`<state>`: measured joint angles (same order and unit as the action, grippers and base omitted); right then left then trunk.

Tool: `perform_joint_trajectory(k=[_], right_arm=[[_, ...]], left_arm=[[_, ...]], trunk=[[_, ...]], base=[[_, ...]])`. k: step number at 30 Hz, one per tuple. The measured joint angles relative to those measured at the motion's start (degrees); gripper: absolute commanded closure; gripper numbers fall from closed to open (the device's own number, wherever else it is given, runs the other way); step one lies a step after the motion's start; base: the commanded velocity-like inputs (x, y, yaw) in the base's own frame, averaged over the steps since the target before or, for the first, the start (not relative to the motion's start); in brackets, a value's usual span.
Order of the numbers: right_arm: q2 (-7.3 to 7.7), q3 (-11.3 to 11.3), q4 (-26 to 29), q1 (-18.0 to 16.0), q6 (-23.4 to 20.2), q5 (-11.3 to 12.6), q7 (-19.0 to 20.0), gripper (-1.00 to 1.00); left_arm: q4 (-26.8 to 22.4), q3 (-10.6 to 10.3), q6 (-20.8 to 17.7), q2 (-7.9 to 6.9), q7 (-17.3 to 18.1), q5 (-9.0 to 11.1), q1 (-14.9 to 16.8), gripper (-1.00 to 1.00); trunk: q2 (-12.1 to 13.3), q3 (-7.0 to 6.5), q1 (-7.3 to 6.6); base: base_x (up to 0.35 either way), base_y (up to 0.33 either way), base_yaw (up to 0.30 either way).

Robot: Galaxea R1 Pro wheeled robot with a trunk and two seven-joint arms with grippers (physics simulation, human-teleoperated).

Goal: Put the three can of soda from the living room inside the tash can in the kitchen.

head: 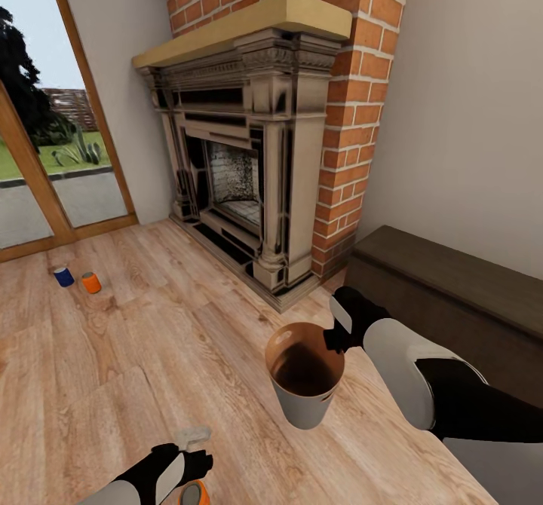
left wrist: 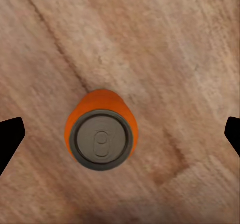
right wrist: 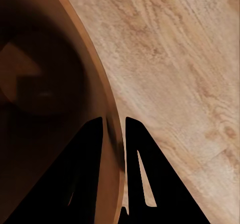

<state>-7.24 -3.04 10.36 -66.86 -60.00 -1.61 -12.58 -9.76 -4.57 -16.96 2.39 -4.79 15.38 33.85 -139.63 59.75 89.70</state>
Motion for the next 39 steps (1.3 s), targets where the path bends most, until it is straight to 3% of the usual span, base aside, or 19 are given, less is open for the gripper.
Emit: perform_joint_trajectory(k=[15,24,31,39], right_arm=[[0.04,-0.01,0.00,0.00,0.00,-0.04,-0.02,1.00],[0.04,0.04,-0.01,0.01,0.00,-0.01,0.00,1.00],[0.08,0.07,0.00,0.01,0.00,-0.09,-0.01,1.00],[0.12,0.06,0.00,0.00,0.00,-0.04,-0.05,1.00]], left_arm=[[-0.08,0.16,0.44,-0.22,0.18,0.40,-0.01,-1.00],[-0.09,0.20,0.13,-0.50,0.67,0.35,-0.02,-1.00],[-0.09,0.18,0.48,-0.47,0.67,0.37,-0.02,-1.00],[-0.09,0.20,0.63,-0.49,0.71,0.45,-0.01,-1.00]], trunk=[[0.00,0.00,0.00],[-3.59,1.61,1.97],[-3.69,3.16,2.16],[-3.70,3.17,2.16]], base=[[0.000,0.000,0.000],[0.000,0.000,0.000],[0.000,0.000,0.000],[0.000,0.000,0.000]])
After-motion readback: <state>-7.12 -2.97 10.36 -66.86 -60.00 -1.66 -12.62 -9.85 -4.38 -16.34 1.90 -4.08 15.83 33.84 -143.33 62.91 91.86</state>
